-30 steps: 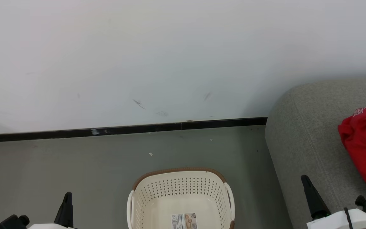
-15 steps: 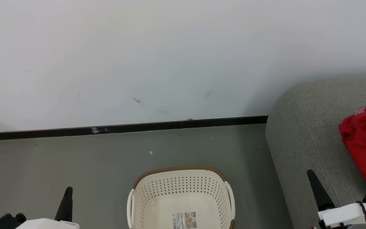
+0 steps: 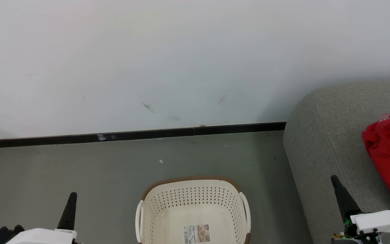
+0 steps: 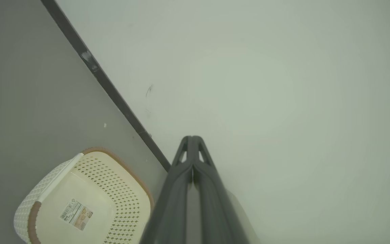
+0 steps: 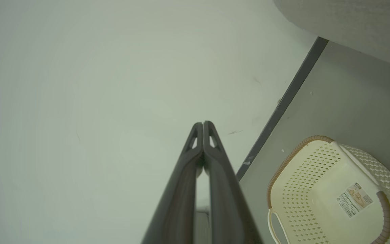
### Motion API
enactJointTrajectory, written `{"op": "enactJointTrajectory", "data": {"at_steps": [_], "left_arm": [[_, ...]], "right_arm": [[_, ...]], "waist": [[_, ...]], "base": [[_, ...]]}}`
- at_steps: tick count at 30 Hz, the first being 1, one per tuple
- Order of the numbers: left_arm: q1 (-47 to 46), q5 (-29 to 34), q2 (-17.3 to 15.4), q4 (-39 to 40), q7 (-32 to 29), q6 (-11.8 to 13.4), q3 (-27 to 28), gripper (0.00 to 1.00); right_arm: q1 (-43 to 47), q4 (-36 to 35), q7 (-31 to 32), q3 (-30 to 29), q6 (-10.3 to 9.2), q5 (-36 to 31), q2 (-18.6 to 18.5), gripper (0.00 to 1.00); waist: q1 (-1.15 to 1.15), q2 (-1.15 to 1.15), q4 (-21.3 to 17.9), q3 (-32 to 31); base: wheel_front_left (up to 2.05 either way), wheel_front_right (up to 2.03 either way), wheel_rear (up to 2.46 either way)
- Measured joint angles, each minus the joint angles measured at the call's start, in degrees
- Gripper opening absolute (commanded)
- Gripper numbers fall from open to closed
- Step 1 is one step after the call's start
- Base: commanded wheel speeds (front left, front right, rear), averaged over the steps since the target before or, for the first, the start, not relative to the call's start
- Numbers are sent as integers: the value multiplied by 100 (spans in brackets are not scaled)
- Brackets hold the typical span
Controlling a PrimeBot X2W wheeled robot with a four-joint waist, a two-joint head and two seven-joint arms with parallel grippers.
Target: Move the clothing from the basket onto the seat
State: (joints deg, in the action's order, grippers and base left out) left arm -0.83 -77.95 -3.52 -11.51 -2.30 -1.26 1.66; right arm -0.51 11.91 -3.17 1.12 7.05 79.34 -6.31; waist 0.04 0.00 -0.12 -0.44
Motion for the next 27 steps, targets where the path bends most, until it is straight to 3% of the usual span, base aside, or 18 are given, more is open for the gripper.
{"op": "enactJointTrajectory", "data": {"at_steps": [20,27], "left_arm": [[-220,-1357,152,-103,-377,-303,279,0],[-238,-1377,155,-115,-377,-346,292,0]], "right_arm": [[-241,220,261,-34,0,1913,-140,0],[-246,260,266,-35,0,1946,-143,0]], "waist": [[-1,0,13,41],[-1,0,13,41]], "base": [[0,0,0],[0,0,0]]}}
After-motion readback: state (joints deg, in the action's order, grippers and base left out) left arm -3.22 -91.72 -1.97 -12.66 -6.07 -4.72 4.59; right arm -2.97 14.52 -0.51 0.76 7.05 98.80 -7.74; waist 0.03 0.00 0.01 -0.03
